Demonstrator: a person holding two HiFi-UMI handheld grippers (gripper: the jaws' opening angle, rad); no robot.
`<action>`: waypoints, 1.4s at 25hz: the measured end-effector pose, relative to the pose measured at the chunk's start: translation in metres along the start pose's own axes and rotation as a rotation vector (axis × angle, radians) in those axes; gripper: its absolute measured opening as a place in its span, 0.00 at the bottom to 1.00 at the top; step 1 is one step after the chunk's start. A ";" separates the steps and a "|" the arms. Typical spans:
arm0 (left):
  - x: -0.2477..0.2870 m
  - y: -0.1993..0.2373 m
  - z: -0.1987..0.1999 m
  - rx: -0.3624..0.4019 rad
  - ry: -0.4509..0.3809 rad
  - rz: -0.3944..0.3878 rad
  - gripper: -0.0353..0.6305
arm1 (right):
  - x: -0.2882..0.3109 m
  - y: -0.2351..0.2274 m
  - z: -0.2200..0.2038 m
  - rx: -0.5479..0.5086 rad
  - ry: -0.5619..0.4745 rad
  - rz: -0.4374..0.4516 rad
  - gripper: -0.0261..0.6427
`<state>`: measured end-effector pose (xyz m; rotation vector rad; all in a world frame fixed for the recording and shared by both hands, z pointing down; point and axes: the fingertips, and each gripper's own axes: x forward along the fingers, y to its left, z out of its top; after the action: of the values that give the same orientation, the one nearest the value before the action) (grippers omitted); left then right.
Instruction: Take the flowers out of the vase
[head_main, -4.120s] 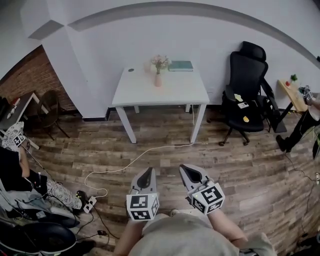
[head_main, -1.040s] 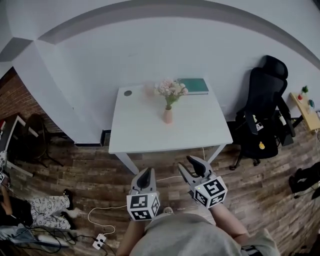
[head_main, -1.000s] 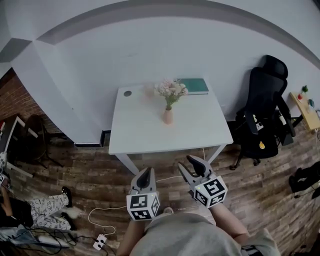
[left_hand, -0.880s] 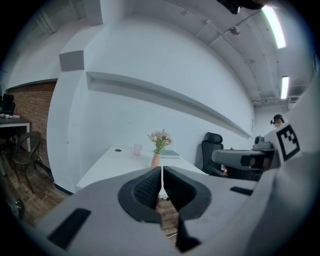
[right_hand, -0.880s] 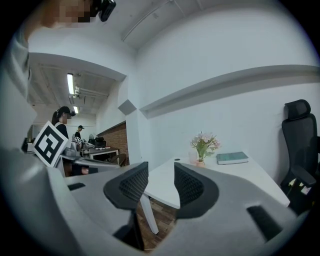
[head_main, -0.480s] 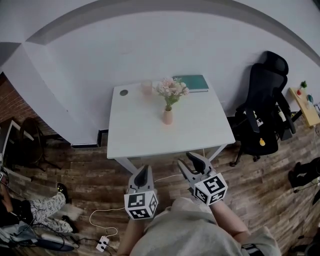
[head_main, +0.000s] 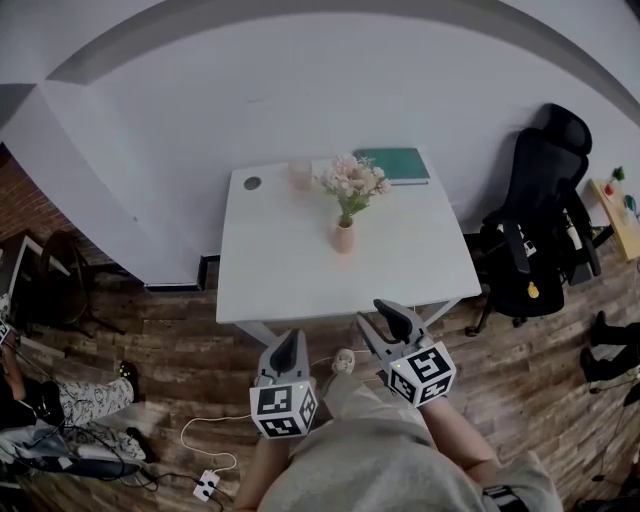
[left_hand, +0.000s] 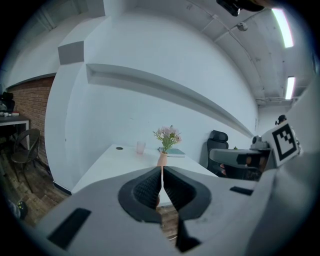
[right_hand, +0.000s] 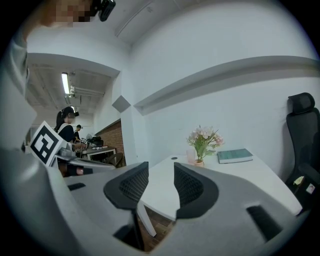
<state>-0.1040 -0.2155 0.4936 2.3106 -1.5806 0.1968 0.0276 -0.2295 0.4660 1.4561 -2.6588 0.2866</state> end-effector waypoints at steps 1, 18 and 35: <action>0.005 0.002 0.002 0.004 0.000 0.000 0.07 | 0.006 -0.004 0.002 -0.002 -0.003 0.001 0.28; 0.112 0.040 0.047 0.011 0.004 0.020 0.07 | 0.112 -0.085 0.021 -0.023 0.040 -0.022 0.28; 0.194 0.055 0.067 0.010 0.038 0.010 0.07 | 0.194 -0.154 0.000 0.004 0.128 -0.047 0.31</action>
<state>-0.0871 -0.4277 0.4991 2.2933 -1.5771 0.2505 0.0523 -0.4706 0.5177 1.4480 -2.5214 0.3687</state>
